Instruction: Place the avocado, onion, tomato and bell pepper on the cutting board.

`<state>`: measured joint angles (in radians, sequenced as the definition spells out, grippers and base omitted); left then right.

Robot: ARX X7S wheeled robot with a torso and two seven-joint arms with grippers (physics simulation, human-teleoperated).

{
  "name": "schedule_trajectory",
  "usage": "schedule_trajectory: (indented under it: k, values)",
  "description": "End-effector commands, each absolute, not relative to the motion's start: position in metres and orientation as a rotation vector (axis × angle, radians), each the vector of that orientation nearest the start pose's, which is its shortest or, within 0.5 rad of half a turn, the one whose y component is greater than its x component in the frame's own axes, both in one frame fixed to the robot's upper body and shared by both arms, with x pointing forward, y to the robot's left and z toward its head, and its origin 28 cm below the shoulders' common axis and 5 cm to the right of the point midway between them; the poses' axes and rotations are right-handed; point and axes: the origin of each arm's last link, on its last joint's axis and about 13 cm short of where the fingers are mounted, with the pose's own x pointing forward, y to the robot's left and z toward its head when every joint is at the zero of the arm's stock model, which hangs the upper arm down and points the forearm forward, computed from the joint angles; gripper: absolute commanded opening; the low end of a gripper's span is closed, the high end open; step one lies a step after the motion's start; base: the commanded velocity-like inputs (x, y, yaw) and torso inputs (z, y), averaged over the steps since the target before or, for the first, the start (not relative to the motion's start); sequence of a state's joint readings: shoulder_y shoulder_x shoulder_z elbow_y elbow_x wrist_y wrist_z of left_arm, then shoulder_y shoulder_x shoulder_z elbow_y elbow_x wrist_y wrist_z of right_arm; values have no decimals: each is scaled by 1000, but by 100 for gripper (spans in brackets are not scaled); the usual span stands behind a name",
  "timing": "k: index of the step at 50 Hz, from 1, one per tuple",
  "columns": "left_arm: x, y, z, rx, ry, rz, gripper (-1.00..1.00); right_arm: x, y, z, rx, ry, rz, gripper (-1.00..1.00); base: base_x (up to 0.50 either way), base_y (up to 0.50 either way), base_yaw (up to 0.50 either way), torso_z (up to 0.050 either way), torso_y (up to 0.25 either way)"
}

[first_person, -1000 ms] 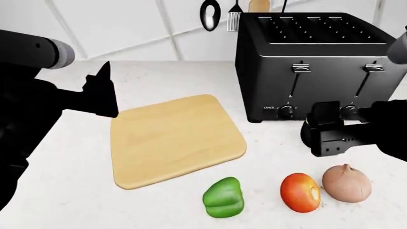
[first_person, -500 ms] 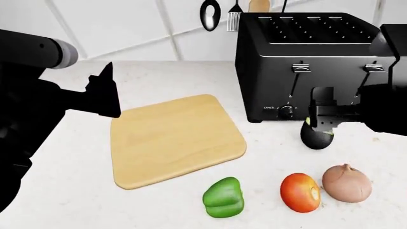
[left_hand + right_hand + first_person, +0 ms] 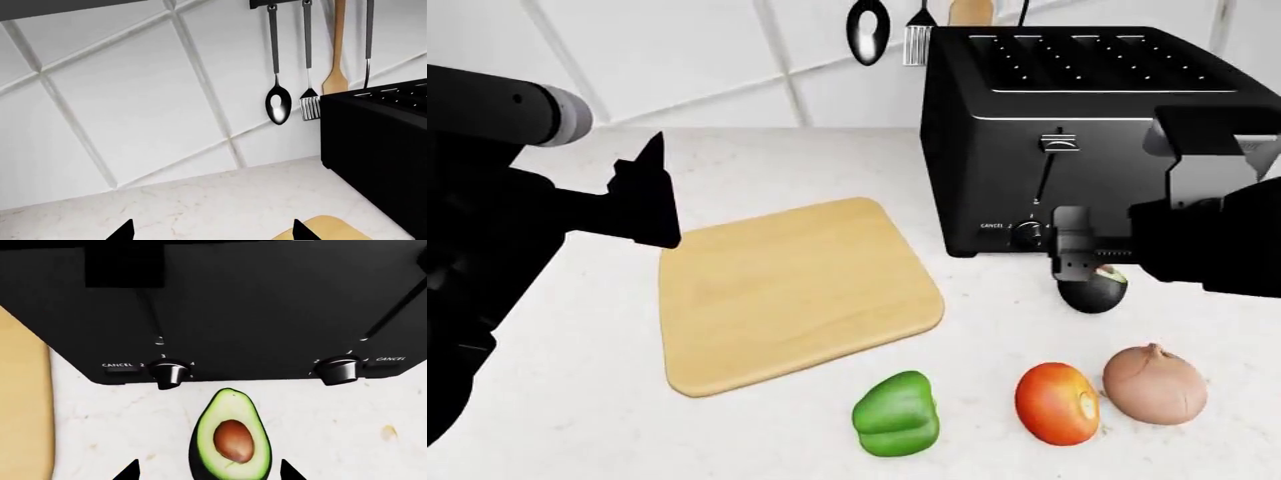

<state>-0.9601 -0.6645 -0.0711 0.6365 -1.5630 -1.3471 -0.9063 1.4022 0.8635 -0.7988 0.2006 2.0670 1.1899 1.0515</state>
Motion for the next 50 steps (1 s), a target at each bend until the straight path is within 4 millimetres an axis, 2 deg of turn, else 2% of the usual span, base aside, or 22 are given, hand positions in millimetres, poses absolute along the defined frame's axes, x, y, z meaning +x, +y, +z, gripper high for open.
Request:
schedule_trajectory:
  k: [1, 11, 17, 29, 34, 44, 45, 50]
  values:
    - [206, 257, 288, 146, -70, -85, 100, 290, -184, 278, -8, 774, -42, 100, 0, 0, 0, 0, 0]
    - [206, 256, 288, 143, -70, -87, 100, 286, -186, 270, -40, 834, -55, 100, 0, 0, 0, 0, 0]
    - [205, 256, 288, 145, -69, -87, 100, 288, -189, 268, -36, 835, -69, 100, 0, 0, 0, 0, 0]
    - [206, 257, 287, 144, -70, -89, 100, 298, -181, 263, -28, 839, -22, 100, 0, 0, 0, 0, 0]
    - [205, 258, 287, 143, -68, -85, 100, 302, -186, 254, -41, 872, -64, 100, 0, 0, 0, 0, 0]
    - [206, 257, 288, 146, -76, -83, 100, 298, -191, 253, -51, 878, -104, 100, 0, 0, 0, 0, 0]
    - [205, 258, 288, 146, -76, -83, 100, 297, -191, 253, -86, 883, -110, -100, 0, 0, 0, 0, 0]
    - [205, 258, 288, 143, -78, -78, 100, 295, -192, 256, -104, 861, -107, -100, 0, 0, 0, 0, 0]
